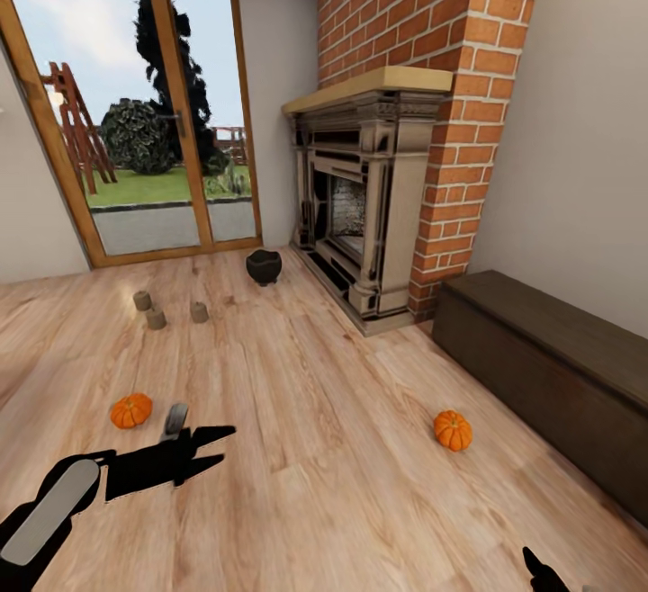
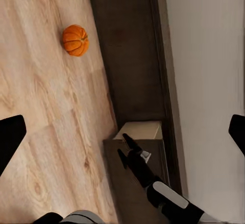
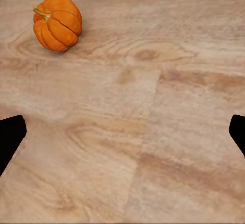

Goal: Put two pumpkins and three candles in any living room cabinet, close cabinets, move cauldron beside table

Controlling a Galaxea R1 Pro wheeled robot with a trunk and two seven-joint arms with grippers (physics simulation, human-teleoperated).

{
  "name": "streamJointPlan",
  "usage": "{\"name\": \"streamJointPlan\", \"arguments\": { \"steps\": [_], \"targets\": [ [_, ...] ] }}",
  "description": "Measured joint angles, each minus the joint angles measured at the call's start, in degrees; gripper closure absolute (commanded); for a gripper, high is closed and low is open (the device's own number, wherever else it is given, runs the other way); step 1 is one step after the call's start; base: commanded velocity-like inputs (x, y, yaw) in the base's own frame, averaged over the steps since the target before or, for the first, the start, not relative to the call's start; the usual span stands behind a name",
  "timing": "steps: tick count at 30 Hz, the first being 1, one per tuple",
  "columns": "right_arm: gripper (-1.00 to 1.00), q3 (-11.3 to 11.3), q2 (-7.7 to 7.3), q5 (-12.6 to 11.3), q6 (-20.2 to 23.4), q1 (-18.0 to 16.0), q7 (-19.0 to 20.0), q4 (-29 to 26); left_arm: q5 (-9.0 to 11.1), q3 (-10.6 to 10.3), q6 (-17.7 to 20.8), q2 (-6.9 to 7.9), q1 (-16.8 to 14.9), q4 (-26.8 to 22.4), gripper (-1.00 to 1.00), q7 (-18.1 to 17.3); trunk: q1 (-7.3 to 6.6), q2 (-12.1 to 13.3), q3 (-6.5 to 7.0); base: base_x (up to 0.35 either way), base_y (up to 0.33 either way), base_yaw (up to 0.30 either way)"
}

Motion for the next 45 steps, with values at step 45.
{"name": "streamJointPlan", "arguments": {
  "steps": [45],
  "targets": [
    [-1.00, -0.36, 4.02, -0.59, 12.51, -10.45, 3.81, -8.66, 3.95, 0.14, 0.15, 0.25, 0.41, -2.02, -1.00, 0.00, 0.01, 0.00, 0.00, 0.140, 0.034, 0.000]
  ]
}}
